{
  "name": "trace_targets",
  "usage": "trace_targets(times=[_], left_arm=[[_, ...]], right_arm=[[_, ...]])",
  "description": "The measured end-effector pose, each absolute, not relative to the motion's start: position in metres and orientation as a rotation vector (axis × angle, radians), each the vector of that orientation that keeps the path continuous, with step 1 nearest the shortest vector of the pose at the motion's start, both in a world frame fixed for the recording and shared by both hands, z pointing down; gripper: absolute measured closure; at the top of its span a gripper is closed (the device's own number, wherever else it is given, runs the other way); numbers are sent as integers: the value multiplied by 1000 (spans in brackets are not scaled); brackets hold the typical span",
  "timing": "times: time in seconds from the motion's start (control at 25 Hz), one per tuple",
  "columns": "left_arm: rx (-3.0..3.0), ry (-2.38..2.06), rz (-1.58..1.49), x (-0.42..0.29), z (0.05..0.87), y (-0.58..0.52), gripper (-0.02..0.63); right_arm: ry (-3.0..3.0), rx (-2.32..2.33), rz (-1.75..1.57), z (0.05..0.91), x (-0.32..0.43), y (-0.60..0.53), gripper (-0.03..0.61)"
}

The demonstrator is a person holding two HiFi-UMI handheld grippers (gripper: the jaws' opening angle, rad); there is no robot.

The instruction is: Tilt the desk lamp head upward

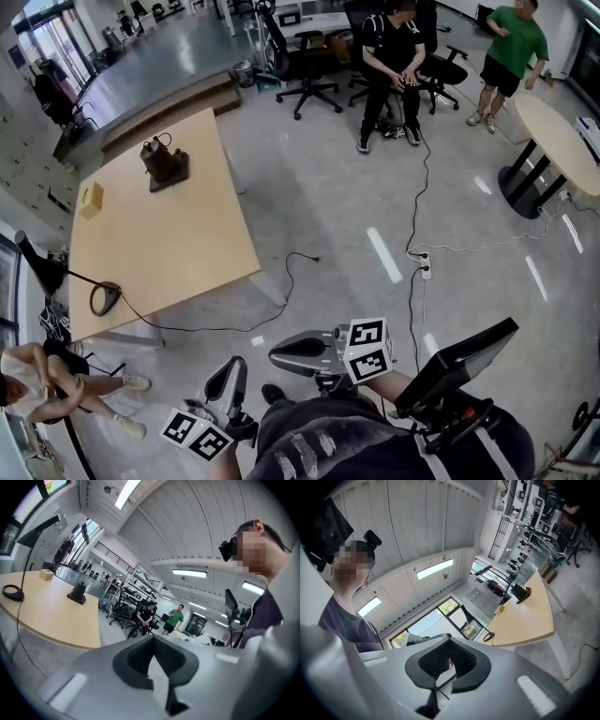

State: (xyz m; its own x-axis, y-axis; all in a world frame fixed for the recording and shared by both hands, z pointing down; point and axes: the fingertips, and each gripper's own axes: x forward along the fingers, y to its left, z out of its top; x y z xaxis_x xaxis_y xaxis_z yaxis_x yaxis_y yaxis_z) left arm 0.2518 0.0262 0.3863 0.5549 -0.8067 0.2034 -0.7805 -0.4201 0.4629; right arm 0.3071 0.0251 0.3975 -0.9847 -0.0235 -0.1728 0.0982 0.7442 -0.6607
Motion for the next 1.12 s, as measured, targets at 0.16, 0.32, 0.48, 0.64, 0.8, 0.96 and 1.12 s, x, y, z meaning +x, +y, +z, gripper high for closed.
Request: trace_targets(times=[0.16,0.32,0.48,0.64,0.8,0.96,1.12], left_arm=[[2310,-1235,-68,252,389,14,609],[2329,-1197,-100,241,390,9,609],[2342,-1169,-151,216,388,11,609],[2314,-1195,-191,163,392,17,609],[2303,-1212,-240,104,391,20,609],[2309,-1217,-287,58,383,25,609],[2318,-1223,-307,18,378,30,609]], right_arm=[[2814,46,-1014,398,306,26,580],[2877,22,-960,397,293,28,580],[2905,7,-966,395,265,31,580],[2950,29,-969,394,212,38,578],[3005,86,-942,388,148,45,578],[3020,114,-930,377,96,52,578],[3046,101,-917,376,58,58,578]])
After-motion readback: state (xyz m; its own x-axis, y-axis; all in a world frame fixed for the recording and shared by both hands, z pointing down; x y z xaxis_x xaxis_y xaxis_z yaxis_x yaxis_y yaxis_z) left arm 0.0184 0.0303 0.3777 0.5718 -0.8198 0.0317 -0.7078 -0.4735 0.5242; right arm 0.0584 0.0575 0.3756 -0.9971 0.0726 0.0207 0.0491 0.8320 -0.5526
